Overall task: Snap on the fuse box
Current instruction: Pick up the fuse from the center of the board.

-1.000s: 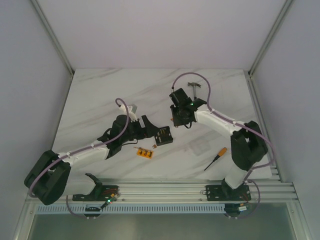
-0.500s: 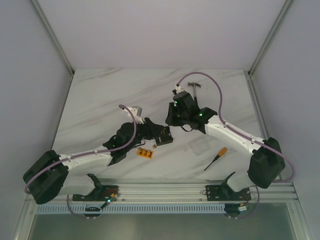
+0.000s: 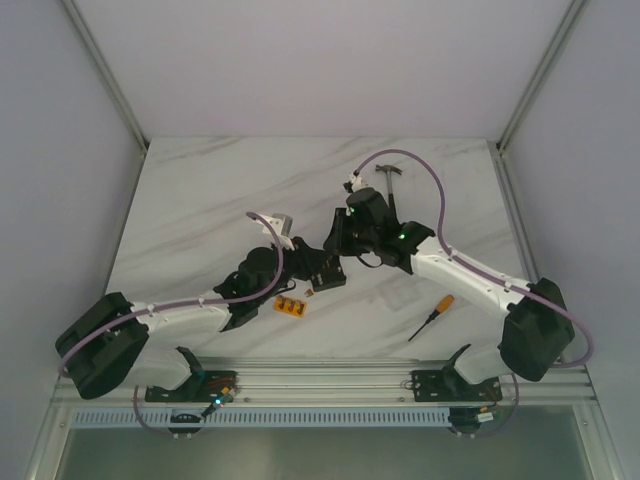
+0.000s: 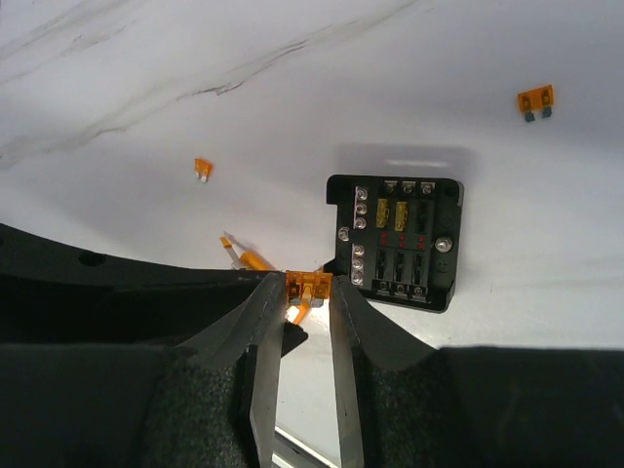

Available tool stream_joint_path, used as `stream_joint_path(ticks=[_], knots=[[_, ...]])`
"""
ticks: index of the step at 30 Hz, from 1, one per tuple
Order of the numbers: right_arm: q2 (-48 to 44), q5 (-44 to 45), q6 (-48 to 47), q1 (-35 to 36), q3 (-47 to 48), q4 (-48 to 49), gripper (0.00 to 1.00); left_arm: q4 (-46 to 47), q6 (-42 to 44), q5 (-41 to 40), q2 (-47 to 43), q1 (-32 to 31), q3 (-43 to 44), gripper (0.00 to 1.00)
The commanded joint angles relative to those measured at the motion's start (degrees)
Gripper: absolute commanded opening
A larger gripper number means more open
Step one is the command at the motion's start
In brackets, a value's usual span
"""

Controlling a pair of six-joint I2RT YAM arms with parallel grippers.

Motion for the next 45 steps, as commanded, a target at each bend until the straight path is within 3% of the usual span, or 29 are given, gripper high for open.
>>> stream_joint_path(ticks=[1,21,25,32,38,45], knots=[[-1.38,-1.19,1.18,0.49,-1.01,2.52,0.18,2.96,2.17,-1.1,0.76,-0.18,1.32,0.34],[-2.5,-4.54,3.44,0.68,-4.13,5.72,0.2,4.24,6.17,-1.03,-0.61,-0.27,0.5,0.05],[-3.3,-4.87,3.08,0.67,-4.09,6.93,0.33,4.59,6.83,-0.98,-1.61,-0.2,-0.35,0.02],[-7.51,-5.69,-4.99,-1.02,-2.94,6.61,0.46,3.74,9.1,0.62,-4.55,0.81,-2.34,0.0],[-10.03,-17.43,-19.59,-5.99,-3.26,6.82,0.47,3.1,9.83,12.55,-6.49,5.81,-3.33,0.0],[-11.6,-34.42,-36.05,-9.98,-2.68,6.34,0.47,2.21,10.03,36.03,-7.36,12.47,-1.37,0.0]])
